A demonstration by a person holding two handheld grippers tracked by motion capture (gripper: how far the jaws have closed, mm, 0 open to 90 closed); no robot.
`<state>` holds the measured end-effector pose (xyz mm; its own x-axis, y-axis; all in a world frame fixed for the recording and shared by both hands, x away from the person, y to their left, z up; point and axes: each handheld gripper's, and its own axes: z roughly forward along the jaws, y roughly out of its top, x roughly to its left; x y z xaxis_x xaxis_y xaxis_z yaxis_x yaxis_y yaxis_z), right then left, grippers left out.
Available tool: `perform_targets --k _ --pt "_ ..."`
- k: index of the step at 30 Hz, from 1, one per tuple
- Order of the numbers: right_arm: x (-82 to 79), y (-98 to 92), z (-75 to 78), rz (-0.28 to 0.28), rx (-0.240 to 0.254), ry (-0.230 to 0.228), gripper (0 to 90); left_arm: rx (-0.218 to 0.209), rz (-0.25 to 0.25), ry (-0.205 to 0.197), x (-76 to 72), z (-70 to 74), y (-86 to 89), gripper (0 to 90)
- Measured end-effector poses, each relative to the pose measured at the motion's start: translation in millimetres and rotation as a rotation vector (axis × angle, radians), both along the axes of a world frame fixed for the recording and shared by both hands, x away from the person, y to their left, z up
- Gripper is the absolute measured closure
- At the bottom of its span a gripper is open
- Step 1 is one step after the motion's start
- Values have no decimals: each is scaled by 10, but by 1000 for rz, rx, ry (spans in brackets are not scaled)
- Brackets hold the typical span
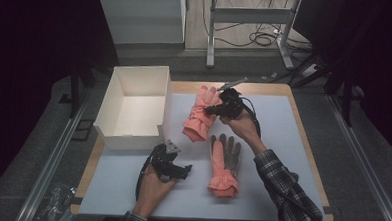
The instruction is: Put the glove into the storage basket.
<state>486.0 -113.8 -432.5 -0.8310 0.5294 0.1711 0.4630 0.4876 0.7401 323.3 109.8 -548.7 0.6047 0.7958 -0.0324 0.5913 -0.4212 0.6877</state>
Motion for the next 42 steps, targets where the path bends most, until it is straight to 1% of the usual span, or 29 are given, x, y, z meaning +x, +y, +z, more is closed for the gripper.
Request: perform_targets --k 6,9,13,16,17,22,28,34,37,40,42 --pt "-203 -100 130 56 8 5 868 1 0 0 0 1 0 21" --pt "-305 -153 186 74 13 6 869 3 -2 2 1 3 2 21" --pt "-455 -231 241 102 11 13 869 1 1 -1 0 1 -1 21" --pt "-546 -277 253 118 3 5 868 0 1 -1 0 0 -1 21" --pt "-599 -311 254 125 2 8 868 0 1 -1 0 0 -1 21" --pt "-743 -412 241 149 0 7 868 0 1 -1 0 0 -2 21" --pt "-927 -549 222 166 2 18 867 1 1 -1 1 1 -1 21" --pt "-1088 -686 212 184 -9 18 867 2 -1 1 1 3 0 21" --pt "-1160 -762 182 196 -23 19 867 -3 2 3 -1 2 -3 21" --pt "-1208 -827 117 197 -33 34 867 -2 2 2 -1 2 -3 20" --pt "-1229 -850 47 203 -39 53 867 -3 2 1 -1 0 -3 21"
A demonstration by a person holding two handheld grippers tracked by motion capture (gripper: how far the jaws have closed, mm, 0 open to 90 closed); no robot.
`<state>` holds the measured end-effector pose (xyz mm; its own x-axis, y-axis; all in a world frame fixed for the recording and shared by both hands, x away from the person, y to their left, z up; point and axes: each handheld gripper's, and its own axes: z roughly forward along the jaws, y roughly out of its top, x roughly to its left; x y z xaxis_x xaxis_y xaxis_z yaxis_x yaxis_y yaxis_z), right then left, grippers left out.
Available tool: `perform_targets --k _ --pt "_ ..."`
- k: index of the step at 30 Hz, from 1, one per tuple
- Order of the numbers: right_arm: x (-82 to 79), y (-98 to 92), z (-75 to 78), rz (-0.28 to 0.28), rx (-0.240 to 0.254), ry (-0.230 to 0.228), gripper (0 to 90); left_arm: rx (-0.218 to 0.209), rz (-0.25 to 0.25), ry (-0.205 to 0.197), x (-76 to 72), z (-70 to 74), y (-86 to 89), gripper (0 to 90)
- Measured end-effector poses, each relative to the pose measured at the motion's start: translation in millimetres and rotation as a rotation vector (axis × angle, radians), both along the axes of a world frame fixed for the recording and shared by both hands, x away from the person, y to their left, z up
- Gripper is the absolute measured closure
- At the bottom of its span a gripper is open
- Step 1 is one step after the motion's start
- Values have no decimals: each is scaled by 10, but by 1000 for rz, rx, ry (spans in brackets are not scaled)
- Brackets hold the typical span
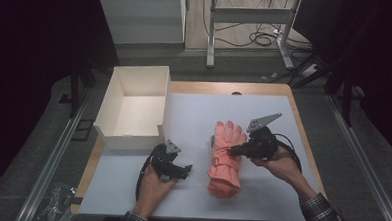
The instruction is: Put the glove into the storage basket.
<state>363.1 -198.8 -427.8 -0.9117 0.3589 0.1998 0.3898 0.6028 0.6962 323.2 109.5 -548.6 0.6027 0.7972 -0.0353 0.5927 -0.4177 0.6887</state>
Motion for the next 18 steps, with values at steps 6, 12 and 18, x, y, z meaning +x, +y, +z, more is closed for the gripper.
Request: perform_targets --k 6,12,18 --pt "-39 28 -200 18 -44 -4 861 1 -2 -2 2 0 1 21" --pt "-90 150 -366 31 -126 -82 829 1 0 0 0 0 0 21" --pt "-96 116 -415 9 -104 -74 758 1 0 0 0 0 0 20"
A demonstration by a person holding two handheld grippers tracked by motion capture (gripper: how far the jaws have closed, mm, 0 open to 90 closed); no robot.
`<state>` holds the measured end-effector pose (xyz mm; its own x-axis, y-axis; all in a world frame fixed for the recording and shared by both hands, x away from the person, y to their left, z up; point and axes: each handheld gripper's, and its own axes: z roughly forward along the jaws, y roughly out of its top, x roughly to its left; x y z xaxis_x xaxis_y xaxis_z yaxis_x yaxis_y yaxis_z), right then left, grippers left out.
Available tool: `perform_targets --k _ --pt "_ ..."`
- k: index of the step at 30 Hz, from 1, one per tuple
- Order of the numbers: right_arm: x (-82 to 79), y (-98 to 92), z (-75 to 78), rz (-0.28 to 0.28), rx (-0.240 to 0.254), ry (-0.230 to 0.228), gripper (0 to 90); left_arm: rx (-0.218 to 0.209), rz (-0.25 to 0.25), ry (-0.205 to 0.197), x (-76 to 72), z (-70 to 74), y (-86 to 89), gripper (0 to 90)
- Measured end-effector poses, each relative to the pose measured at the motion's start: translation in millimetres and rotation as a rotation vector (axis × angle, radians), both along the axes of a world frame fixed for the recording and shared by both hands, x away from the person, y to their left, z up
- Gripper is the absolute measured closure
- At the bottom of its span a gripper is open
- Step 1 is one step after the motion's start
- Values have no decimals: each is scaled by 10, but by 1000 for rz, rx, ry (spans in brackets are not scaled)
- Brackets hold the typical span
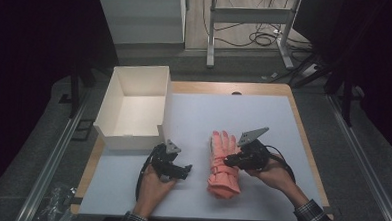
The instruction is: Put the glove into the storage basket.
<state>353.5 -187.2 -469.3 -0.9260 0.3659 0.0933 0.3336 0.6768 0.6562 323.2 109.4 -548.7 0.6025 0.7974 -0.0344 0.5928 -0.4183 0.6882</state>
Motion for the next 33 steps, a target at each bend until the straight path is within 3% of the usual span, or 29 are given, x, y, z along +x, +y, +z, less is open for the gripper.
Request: perform_targets --k 7,13,19,26,33 --pt "-36 -72 96 -35 39 -27 628 1 -2 -1 2 1 2 21" --pt "-44 -210 215 -78 76 -65 597 -1 1 1 0 0 2 21" --pt "-71 -422 170 -142 87 -74 599 -6 4 4 -1 -1 1 21" --pt "-165 -589 -1 -171 89 -48 713 -5 3 4 -1 -1 2 21" --pt "-351 -606 -214 -147 87 -22 842 -4 2 4 -1 0 4 22"
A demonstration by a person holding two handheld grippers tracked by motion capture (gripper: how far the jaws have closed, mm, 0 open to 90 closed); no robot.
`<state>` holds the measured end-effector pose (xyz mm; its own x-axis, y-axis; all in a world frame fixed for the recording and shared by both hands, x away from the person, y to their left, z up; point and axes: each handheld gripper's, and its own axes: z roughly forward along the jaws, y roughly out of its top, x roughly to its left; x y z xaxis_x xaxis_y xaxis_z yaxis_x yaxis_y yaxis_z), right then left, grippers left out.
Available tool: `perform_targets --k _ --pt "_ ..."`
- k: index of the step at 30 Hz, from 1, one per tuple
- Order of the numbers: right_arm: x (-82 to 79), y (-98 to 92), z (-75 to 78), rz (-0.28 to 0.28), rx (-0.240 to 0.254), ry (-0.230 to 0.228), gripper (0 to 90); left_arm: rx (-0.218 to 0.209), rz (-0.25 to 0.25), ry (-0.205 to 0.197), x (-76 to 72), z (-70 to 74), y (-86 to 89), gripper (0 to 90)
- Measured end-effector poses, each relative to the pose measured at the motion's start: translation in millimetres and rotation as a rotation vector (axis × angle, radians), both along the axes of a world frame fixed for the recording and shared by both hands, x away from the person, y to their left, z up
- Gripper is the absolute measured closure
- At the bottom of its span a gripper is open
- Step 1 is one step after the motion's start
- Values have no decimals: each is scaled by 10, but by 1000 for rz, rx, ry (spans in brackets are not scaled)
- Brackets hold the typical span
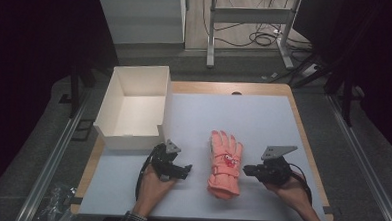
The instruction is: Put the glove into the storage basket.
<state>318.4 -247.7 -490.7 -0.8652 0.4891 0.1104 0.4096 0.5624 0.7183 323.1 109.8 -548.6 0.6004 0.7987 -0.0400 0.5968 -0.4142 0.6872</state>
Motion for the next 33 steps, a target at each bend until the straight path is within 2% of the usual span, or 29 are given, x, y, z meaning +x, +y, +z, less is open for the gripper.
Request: perform_targets --k 11,23,27,31,33 --pt "-269 46 -267 44 29 53 860 1 0 0 -1 1 -1 22" --pt "-284 230 -346 68 38 49 855 3 -8 0 3 6 7 24" --pt "-279 295 -365 73 46 47 851 8 -38 12 -14 29 63 49" --pt "-285 393 -374 79 46 36 848 23 -36 8 -48 61 148 50" --pt "-283 433 -379 78 48 36 847 17 -29 5 -71 77 198 50"
